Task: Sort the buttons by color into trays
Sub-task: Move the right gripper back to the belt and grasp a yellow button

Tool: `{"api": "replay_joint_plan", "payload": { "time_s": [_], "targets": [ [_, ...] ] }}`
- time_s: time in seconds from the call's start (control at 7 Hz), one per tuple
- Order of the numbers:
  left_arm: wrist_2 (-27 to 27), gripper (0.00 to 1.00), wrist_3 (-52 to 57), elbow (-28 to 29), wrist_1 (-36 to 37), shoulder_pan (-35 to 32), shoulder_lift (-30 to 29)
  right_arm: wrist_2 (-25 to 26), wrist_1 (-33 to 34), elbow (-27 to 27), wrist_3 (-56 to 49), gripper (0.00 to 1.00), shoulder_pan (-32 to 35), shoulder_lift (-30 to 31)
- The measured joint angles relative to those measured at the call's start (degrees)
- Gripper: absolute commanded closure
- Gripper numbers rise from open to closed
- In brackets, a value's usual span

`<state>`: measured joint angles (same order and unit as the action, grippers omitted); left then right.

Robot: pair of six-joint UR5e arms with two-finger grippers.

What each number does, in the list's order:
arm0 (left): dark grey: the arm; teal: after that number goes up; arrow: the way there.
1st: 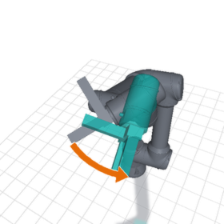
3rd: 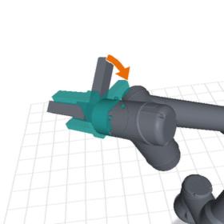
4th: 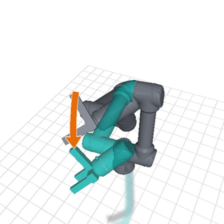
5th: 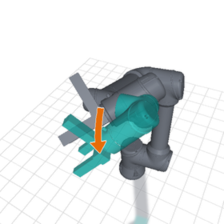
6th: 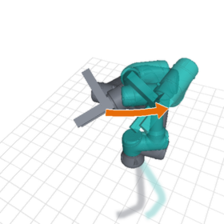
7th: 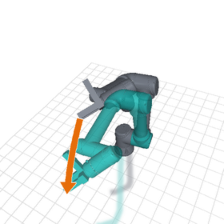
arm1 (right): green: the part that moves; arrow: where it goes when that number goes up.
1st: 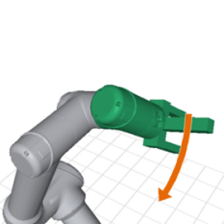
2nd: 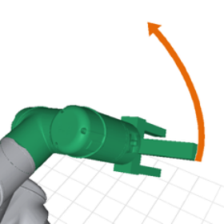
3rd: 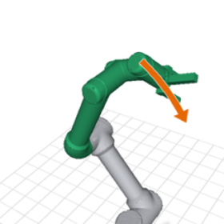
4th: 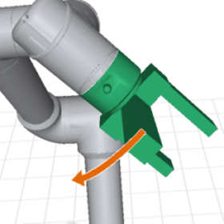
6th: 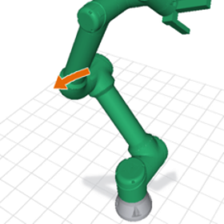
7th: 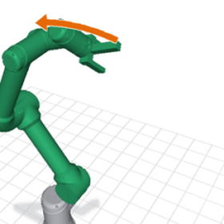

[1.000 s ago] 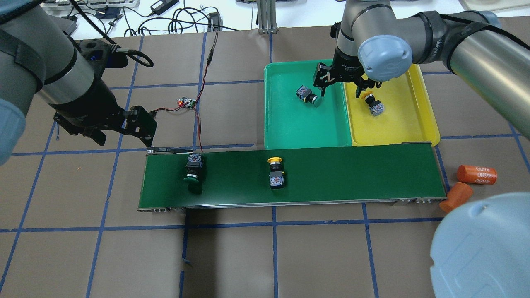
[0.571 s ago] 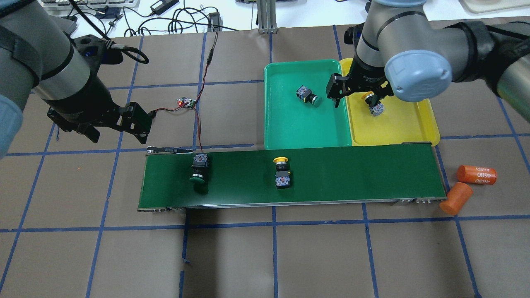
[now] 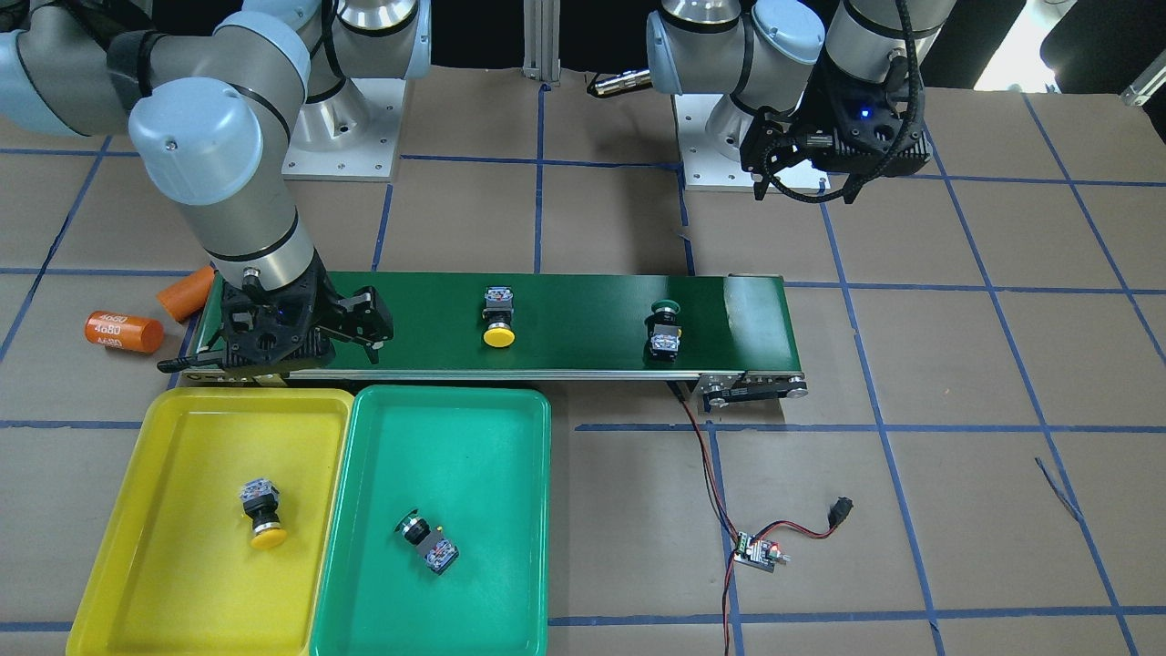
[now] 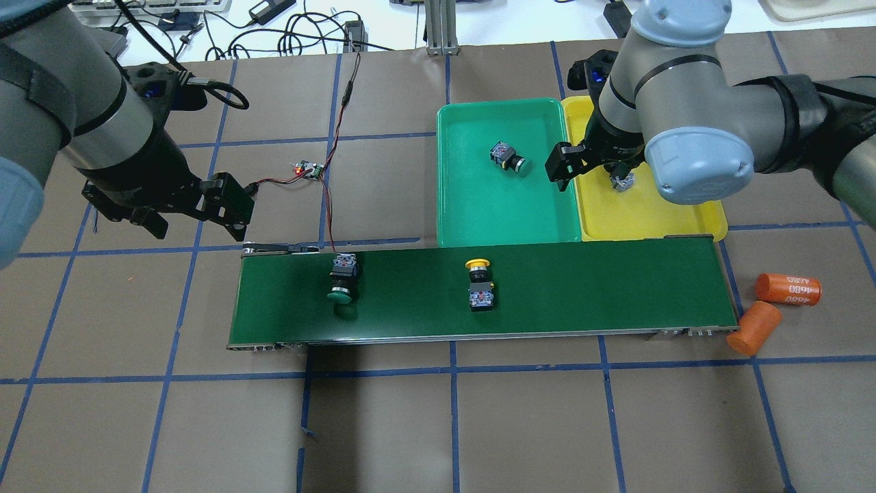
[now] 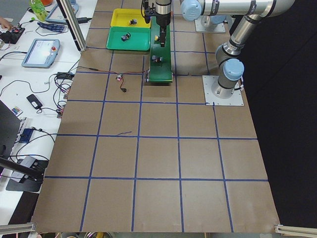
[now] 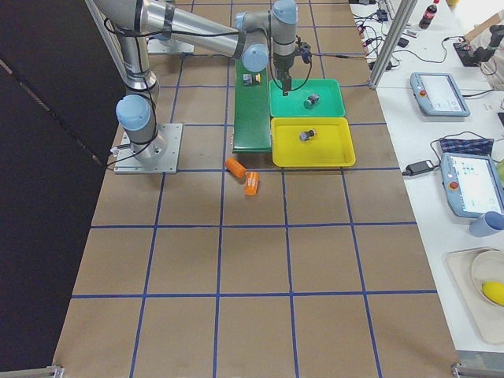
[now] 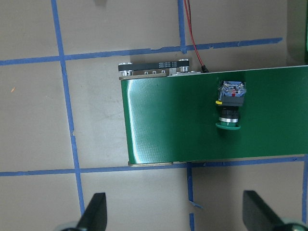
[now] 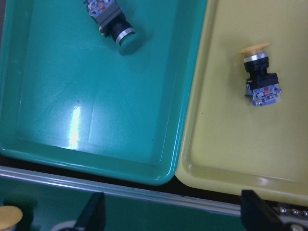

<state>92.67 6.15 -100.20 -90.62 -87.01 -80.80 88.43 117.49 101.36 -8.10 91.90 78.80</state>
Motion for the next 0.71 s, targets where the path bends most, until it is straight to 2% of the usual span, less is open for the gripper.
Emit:
{"api": "replay_joint_plan", "payload": {
  "time_s": [0.29,0.71],
  "targets": [
    [-0.01,0.00,0.00,0.31,0.00,0.00,-0.05,0.54,1.26,-2.52,0.33,0.00,0.86,-4.03],
    [0.17,0.00,0.00,0.44,0.00,0.00,-0.06,0.17,-0.56,-2.34,4.00,0.00,6.45,-3.83]
  ]
}}
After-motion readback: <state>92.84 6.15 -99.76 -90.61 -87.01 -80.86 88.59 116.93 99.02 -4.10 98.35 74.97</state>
